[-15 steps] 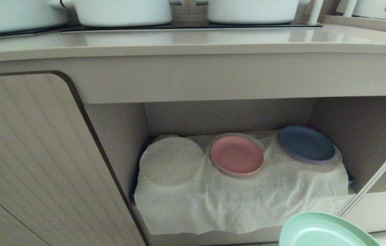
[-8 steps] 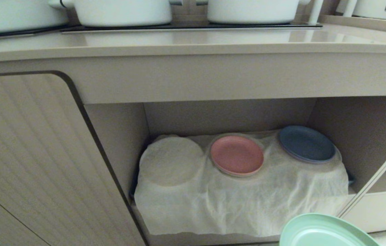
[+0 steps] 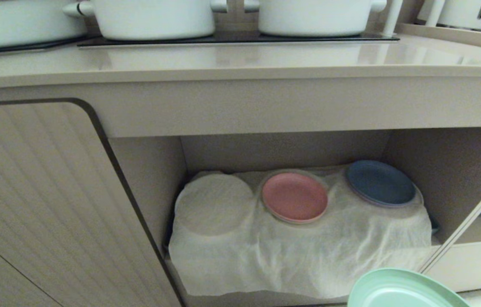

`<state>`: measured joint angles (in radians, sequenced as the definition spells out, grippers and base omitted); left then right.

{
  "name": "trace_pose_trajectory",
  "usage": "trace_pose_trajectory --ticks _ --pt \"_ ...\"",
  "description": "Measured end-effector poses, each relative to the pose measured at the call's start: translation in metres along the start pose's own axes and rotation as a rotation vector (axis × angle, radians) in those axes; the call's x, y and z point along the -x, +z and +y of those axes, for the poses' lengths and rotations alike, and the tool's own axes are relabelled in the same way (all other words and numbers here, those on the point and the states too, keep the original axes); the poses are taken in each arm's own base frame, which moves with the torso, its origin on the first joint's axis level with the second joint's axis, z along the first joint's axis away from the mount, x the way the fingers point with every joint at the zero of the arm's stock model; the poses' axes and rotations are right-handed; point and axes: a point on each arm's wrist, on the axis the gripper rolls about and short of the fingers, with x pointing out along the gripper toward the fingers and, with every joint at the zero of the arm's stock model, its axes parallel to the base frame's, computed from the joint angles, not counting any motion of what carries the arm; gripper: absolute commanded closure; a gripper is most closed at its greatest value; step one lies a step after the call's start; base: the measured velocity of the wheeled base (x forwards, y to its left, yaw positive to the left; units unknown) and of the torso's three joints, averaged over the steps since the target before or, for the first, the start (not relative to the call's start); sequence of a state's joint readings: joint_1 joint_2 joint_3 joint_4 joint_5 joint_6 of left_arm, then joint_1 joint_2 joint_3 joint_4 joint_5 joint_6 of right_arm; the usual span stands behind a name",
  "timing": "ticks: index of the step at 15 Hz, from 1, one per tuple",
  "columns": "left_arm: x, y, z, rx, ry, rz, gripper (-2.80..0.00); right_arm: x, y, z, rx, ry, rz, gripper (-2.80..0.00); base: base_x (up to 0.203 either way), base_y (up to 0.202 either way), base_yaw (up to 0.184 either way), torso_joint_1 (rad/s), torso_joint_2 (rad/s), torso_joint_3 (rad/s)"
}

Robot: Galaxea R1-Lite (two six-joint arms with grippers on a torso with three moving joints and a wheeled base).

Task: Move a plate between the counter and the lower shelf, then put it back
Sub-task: Put the plate

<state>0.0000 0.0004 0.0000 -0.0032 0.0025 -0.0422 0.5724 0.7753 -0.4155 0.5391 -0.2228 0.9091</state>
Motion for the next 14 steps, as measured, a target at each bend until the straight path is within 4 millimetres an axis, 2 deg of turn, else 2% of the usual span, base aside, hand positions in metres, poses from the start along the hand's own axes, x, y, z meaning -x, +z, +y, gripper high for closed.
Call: trace_pose_trajectory --ticks 14 --pt "0.0000 -0.0002 0.0000 0.000 0.000 0.002 0.00 -0.0001 0.0008 0.0009 0.000 -0.001 0.000 0.00 0.000 0.000 0.000 0.184 -0.48 -0.286"
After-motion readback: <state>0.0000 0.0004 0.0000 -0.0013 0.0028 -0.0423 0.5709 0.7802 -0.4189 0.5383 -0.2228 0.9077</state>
